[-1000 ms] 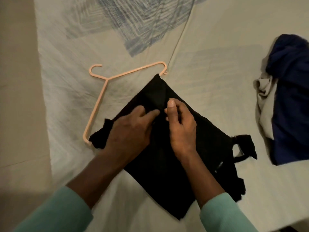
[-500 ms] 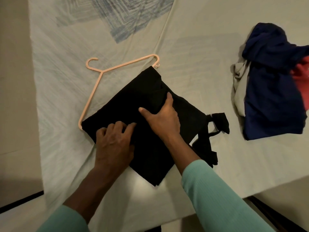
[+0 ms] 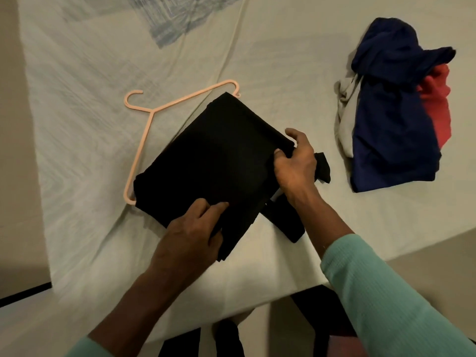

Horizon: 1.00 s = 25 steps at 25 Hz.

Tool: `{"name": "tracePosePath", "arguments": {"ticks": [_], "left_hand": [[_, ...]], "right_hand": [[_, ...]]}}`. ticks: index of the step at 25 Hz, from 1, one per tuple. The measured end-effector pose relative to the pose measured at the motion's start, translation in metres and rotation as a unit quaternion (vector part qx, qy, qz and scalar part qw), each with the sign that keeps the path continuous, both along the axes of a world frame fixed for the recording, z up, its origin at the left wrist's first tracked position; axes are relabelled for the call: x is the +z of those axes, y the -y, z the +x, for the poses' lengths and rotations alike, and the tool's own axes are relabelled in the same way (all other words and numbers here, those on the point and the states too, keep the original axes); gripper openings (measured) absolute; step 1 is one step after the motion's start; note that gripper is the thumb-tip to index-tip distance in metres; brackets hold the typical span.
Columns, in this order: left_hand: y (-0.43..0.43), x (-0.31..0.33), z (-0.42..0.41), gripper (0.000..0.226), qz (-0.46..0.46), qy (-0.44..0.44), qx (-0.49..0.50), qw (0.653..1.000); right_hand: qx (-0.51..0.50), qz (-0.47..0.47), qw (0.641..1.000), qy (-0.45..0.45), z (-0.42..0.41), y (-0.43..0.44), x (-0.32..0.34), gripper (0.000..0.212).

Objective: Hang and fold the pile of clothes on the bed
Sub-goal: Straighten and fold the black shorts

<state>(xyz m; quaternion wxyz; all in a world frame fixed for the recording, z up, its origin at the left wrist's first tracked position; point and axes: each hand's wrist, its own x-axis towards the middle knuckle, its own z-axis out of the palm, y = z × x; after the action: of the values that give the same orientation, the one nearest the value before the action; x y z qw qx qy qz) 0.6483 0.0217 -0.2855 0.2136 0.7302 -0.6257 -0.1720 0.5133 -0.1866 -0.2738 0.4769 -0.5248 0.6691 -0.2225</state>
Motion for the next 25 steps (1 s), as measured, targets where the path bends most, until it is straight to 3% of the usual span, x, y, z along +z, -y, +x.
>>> {"name": "tracePosePath", "arguments": {"ticks": [2, 4, 6, 8, 11, 13, 15, 18, 20, 25], "left_hand": [[-0.001, -0.009, -0.023, 0.055, 0.024, 0.001, -0.006, 1.000], [0.000, -0.012, -0.029, 0.050, 0.043, 0.012, 0.002, 0.999], [0.008, -0.007, -0.014, 0.048, 0.030, 0.000, 0.100, 0.994], [0.023, -0.002, 0.016, 0.045, -0.005, -0.016, 0.271, 0.963], [0.055, -0.011, 0.073, 0.052, 0.042, -0.026, 0.432, 0.901], [0.076, -0.025, 0.097, 0.053, 0.095, -0.047, 0.441, 0.891], [0.092, -0.034, 0.115, 0.038, 0.088, -0.080, 0.431, 0.894], [0.101, -0.032, 0.150, 0.022, 0.013, -0.132, 0.450, 0.883], [0.102, -0.024, 0.177, 0.022, -0.049, -0.169, 0.451, 0.875], [0.094, 0.030, 0.208, 0.025, -0.131, -0.195, 0.384, 0.893]], "right_hand": [[-0.003, -0.007, 1.000, -0.013, -0.015, -0.005, -0.003, 0.048], [0.020, -0.047, 0.995, -0.090, -0.020, -0.012, -0.005, 0.051], [0.066, -0.138, 0.968, -0.201, -0.017, -0.017, -0.006, 0.056], [0.124, -0.205, 0.944, -0.227, -0.003, -0.011, -0.002, 0.057], [0.211, -0.162, 0.941, -0.211, 0.035, 0.010, -0.004, 0.060], [0.236, -0.108, 0.934, -0.246, 0.061, 0.025, -0.010, 0.062], [0.242, -0.077, 0.924, -0.286, 0.083, 0.039, -0.015, 0.061], [0.228, -0.036, 0.942, -0.245, 0.098, 0.053, -0.019, 0.049], [0.226, -0.026, 0.951, -0.210, 0.101, 0.056, -0.018, 0.040], [0.161, 0.011, 0.986, -0.047, 0.112, 0.041, 0.019, 0.027]]}}
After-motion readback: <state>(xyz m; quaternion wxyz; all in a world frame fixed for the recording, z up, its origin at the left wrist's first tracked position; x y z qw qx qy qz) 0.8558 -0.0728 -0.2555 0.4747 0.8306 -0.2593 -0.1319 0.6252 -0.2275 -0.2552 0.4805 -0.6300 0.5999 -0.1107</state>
